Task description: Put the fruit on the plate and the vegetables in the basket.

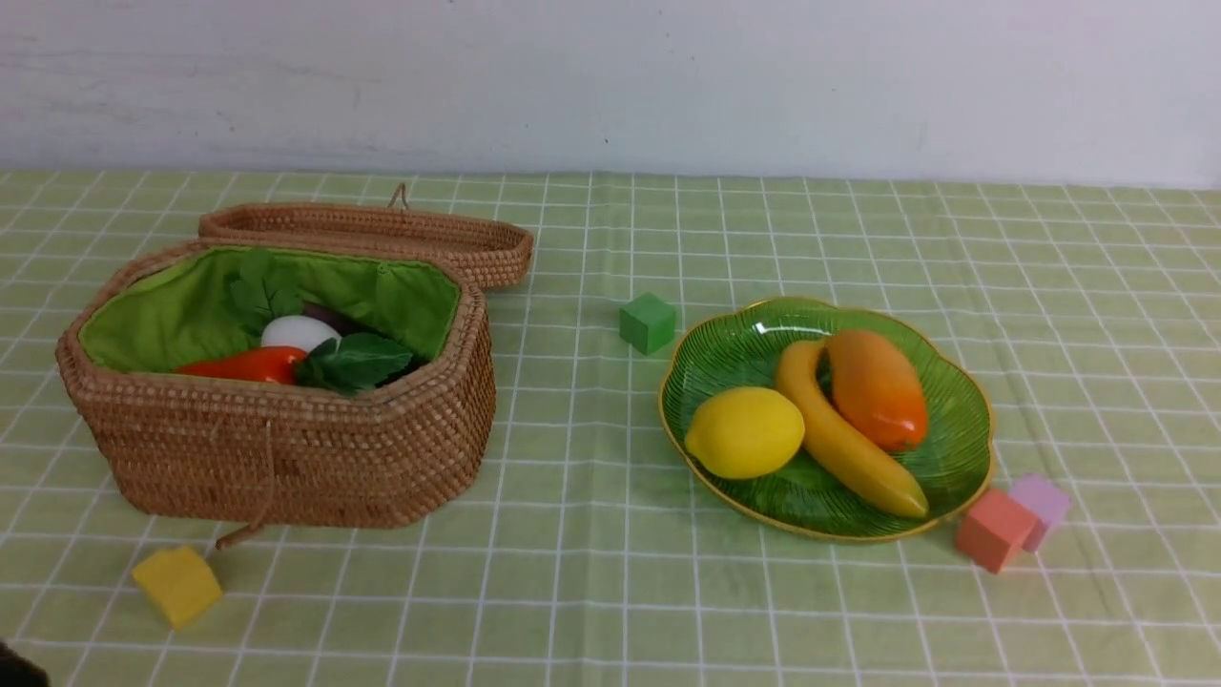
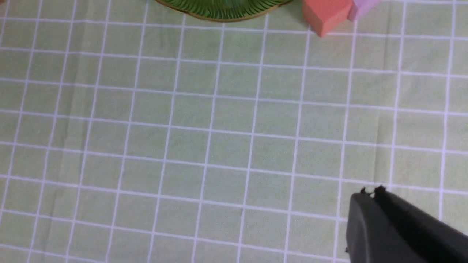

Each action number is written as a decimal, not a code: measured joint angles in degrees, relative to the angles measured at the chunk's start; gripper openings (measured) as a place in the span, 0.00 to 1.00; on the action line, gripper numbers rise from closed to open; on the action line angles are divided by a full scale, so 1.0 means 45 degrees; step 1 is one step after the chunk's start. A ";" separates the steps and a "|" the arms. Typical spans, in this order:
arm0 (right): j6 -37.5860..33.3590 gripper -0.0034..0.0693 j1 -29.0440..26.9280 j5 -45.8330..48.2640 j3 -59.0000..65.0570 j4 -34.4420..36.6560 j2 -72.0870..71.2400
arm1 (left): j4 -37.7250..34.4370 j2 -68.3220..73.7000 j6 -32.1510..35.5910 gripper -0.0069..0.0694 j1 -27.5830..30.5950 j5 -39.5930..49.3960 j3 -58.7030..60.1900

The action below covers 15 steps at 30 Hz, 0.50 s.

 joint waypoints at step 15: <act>0.1677 0.10 0.0000 -0.5060 0.4853 -0.1034 -0.6239 | 0.0010 -0.0003 -0.0050 0.07 0.0000 -0.1140 0.2246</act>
